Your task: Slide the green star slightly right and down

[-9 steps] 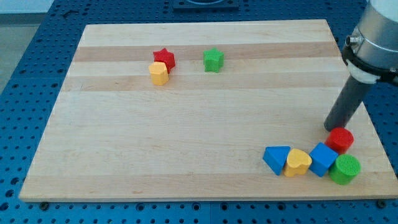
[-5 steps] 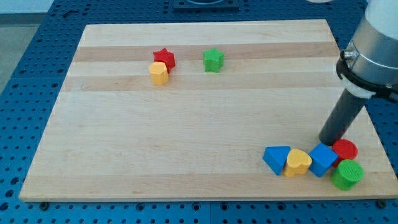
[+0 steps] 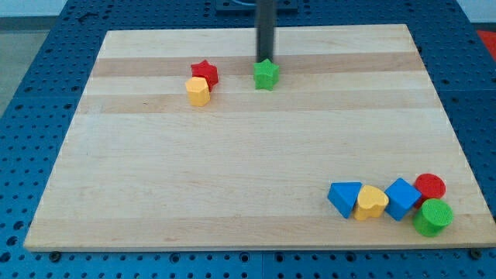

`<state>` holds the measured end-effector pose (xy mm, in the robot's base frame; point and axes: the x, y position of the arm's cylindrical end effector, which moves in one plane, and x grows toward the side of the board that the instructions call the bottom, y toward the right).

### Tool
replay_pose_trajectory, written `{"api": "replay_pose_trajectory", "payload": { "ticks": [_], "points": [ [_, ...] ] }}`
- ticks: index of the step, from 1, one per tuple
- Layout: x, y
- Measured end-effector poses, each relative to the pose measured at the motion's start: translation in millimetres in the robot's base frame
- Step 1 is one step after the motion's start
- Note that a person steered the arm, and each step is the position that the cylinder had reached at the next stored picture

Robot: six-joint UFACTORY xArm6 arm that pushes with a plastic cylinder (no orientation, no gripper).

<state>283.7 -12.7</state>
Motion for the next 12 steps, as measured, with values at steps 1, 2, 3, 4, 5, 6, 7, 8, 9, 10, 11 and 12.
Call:
{"api": "replay_pose_trajectory", "payload": {
  "ticks": [1, 2, 3, 4, 5, 6, 7, 8, 9, 10, 11, 12],
  "points": [
    [8, -23],
    [24, -19],
    [33, -10],
    [36, 23],
    [38, 53],
    [39, 64],
    [39, 78],
    [41, 92],
    [43, 110],
    [63, 111],
    [83, 111],
    [106, 111]
  ]
}}
